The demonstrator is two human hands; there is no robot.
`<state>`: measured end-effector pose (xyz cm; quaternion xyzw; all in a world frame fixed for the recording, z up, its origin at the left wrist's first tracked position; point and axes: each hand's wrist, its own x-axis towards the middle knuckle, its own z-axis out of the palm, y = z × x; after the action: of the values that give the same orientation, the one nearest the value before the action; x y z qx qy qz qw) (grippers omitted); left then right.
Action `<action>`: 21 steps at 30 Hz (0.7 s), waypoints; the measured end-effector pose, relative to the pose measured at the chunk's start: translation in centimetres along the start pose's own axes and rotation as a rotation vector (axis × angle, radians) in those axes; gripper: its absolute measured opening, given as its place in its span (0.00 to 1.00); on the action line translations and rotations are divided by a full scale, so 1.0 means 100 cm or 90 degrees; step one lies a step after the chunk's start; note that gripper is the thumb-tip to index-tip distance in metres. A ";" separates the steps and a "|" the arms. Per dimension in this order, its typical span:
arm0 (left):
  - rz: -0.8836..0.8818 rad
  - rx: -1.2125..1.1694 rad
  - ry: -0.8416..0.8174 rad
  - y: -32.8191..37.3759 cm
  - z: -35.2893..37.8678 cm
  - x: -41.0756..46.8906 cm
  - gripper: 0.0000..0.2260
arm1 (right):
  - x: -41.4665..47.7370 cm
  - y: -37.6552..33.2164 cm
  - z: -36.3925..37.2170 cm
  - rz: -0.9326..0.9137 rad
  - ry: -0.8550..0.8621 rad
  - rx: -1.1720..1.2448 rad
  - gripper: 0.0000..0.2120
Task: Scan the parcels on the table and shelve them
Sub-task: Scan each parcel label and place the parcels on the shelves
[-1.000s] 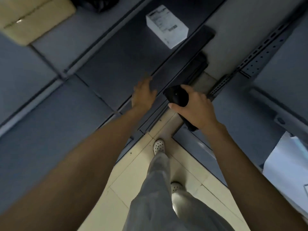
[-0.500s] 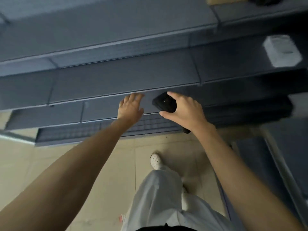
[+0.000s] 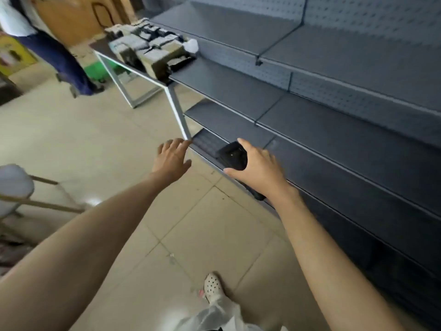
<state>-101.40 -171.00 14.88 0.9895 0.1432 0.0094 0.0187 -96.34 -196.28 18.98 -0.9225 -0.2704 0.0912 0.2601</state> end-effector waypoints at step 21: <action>-0.312 -0.040 0.010 -0.420 -0.001 0.094 0.25 | 0.338 -0.291 0.194 -0.235 -0.151 -0.008 0.35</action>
<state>-104.33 -128.07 13.39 0.9240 0.3786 0.0166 0.0503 -87.21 -148.56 17.02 -0.8416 -0.4639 0.1482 0.2333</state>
